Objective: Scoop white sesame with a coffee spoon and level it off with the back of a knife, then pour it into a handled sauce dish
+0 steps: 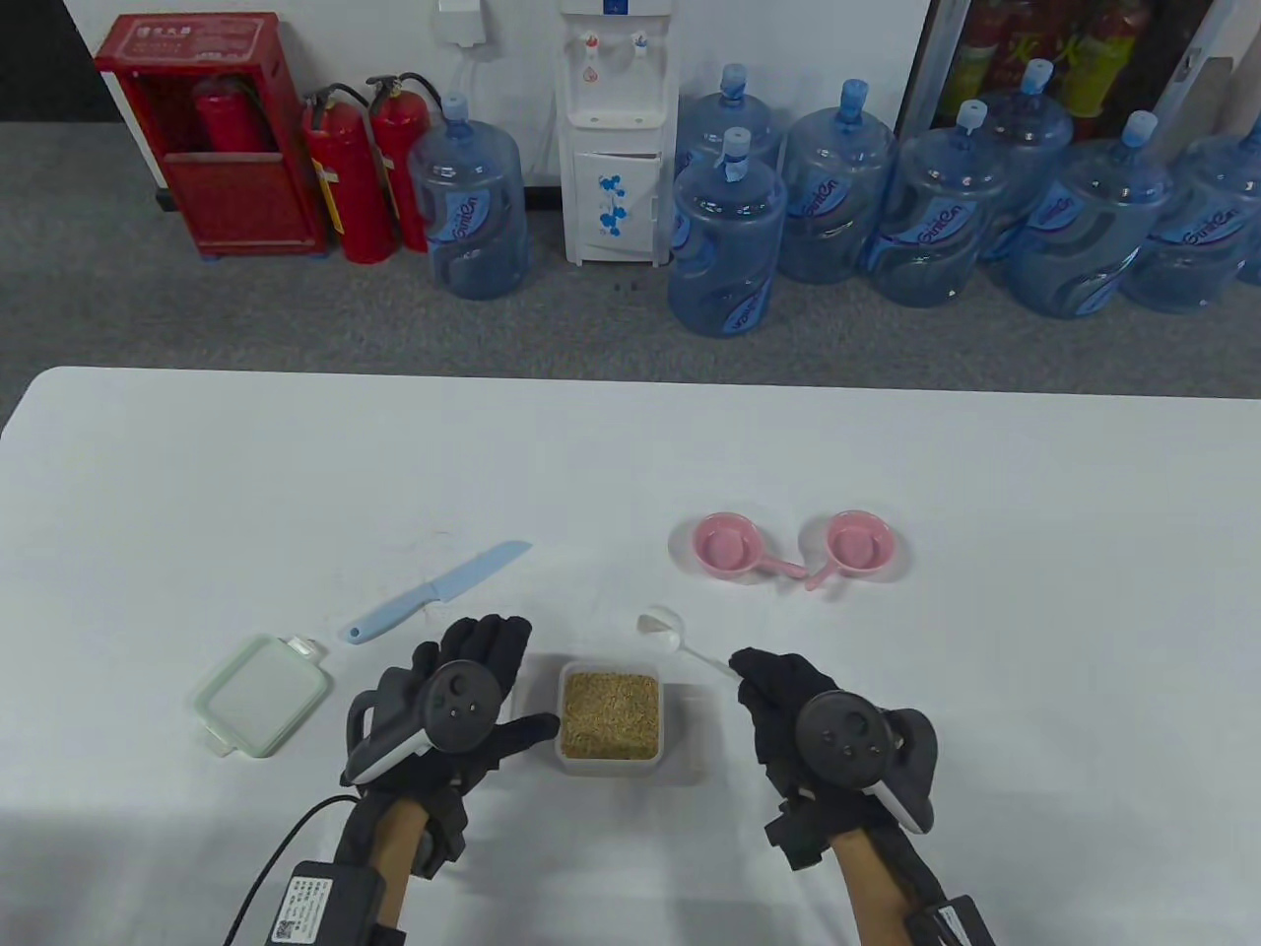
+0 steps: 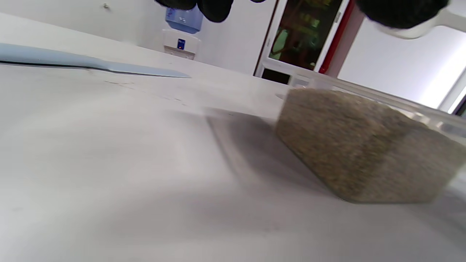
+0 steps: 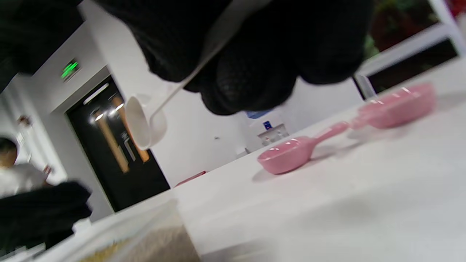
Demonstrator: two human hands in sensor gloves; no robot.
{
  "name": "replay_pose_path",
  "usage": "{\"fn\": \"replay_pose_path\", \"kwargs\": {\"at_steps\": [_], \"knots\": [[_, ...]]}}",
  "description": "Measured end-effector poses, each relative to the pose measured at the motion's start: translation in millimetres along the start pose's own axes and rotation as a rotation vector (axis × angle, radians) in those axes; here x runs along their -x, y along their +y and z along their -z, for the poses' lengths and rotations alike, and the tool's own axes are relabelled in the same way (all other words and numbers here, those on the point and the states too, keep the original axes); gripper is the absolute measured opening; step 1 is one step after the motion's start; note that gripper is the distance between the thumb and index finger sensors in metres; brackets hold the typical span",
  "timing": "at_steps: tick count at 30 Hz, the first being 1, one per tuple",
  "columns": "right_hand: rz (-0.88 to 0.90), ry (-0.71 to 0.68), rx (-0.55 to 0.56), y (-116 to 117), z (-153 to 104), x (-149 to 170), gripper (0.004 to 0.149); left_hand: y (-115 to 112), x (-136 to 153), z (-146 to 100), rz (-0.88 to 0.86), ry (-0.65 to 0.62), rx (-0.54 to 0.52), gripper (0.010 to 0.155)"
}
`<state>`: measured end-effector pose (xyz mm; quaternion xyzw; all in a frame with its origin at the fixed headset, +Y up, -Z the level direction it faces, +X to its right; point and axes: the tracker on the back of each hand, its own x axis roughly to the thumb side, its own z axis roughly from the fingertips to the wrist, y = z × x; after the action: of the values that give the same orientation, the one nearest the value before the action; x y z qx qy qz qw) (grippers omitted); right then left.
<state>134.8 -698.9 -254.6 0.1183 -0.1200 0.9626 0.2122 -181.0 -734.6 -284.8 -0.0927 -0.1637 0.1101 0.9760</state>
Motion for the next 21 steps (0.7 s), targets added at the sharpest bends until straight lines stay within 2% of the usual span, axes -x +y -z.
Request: {"fn": "replay_pose_path", "kwargs": {"at_steps": [4,7,12,14,21], "knots": [[-0.184,-0.107,-0.007,10,-4,-25,0.038,-8,-16,8,0.044,-0.075,0.073,0.100],[-0.284,-0.175,-0.008,16,-8,-38,0.037,-18,-21,13,-0.031,-0.135,0.208,0.108],[-0.416,-0.220,0.027,27,-11,-51,0.038,-24,-19,21,0.051,-0.085,0.209,0.111],[-0.464,-0.236,0.021,30,-12,-54,0.038,-25,-17,23,0.017,-0.080,0.224,0.112],[-0.492,-0.251,-0.031,31,-13,-62,0.038,-25,-16,22,0.003,-0.070,0.232,0.112]]}}
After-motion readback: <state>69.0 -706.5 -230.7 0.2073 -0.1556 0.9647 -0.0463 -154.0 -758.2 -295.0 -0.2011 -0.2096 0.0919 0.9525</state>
